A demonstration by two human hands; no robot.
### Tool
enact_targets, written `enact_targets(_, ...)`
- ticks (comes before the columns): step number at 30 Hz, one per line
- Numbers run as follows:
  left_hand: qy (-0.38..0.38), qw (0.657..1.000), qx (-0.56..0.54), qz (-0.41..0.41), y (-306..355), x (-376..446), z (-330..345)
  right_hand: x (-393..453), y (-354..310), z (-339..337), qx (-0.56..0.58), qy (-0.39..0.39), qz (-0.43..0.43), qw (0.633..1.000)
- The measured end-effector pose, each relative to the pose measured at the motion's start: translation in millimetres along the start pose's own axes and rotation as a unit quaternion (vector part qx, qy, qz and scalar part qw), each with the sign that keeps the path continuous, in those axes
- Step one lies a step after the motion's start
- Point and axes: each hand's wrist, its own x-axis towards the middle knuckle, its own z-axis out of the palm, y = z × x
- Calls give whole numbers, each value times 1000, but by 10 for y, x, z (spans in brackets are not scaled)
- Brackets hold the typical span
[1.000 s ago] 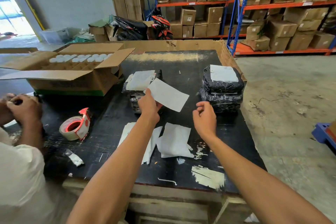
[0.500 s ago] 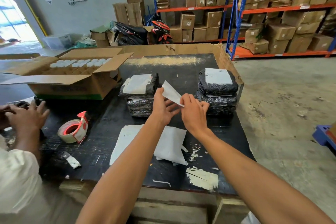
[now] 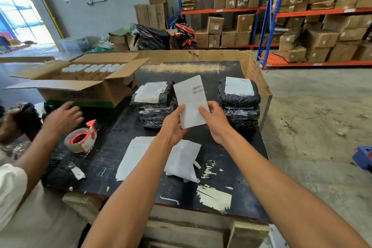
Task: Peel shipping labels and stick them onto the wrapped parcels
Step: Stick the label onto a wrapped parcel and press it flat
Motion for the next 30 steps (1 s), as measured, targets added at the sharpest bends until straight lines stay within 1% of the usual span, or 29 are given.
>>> enact_targets(2,29,997,-3,67,-32,40,0,17,11,-40,32,-6,31,999)
enact_targets(5,80,980,97,151,-51,61,-9,49,47,-101,27,20,63,997)
enact_targets(8,135,952,190,201,-42,63,-50,115,100,-110,-3,58,71,996)
enact_targets(10,165,934,231,218,4,69,-78,164,102,-80,-44,77,56,994)
enact_targets(13,190,915,277,225,115,128,-134,220,83,37,-83,91,33,992)
enact_targets(16,218,899,298,237,295,238,-223,340,39,230,-103,100,24,989)
enact_targets(20,219,882,326,259,682,425,-401,604,-70,523,-100,80,34,991)
enact_targets(26,219,871,377,228,1242,882,-817,1080,-185,1036,-111,52,61,991)
enact_targets(30,219,839,446,223,1454,1151,-1007,1306,-244,1281,-109,58,83,989)
